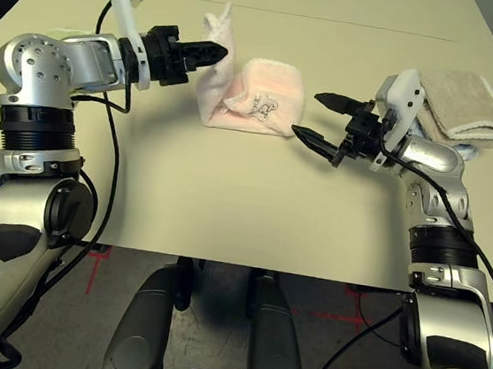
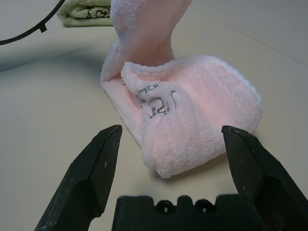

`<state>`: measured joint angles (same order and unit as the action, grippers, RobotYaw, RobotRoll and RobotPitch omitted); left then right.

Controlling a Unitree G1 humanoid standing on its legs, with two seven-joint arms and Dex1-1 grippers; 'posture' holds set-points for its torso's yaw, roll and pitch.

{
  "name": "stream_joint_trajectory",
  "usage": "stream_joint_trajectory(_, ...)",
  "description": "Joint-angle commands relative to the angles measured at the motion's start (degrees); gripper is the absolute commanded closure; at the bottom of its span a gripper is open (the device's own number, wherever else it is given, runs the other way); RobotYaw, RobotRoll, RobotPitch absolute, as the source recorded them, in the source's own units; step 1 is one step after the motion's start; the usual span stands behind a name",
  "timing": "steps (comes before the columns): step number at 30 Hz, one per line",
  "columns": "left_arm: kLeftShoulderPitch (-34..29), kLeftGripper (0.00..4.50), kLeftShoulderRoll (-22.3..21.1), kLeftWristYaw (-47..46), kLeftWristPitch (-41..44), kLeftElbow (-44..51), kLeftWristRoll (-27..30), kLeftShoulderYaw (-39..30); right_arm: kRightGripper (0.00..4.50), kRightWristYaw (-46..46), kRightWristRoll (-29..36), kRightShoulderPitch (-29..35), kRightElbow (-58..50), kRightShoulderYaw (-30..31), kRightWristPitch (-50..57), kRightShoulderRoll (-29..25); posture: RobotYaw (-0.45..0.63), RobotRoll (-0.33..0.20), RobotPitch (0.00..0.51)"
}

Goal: Fold the towel and set it aside.

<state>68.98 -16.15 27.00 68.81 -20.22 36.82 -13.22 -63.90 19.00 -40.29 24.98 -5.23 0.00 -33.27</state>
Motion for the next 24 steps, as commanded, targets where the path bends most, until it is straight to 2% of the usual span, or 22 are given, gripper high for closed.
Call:
stream_joint_trajectory(1, 2.8, 4.47, -0.3, 4.2, -3.5, -3.7, -1.4, 3.2, 0.0, 0.1, 0.2, 1.3, -0.9, -0.6, 0.4, -0.8, 0.07, 0.0, 0.242)
stream_joint_trajectory(7, 6.0, 4.47, -1.0, 12.8, -7.9, -9.4, -3.6, 8.5, 0.0, 0.3, 0.3, 1.8, -1.4, -0.7, 0.7, -1.2, 0.06, 0.0, 0.244)
stream_joint_trajectory(13, 6.4, 4.47, -1.3, 19.7, -10.3, -11.8, -6.6, 14.3, 0.0, 0.5, 0.3, 1.9, -1.6, -0.8, 0.8, -1.1, 0.07, 0.0, 0.245)
stream_joint_trajectory(24, 7.3, 4.47, 1.3, 24.1, -19.1, -20.2, -14.6, 19.2, 0.0, 1.2, 0.8, 2.5, -0.8, -1.6, 3.0, -1.9, 0.07, 0.0, 0.252)
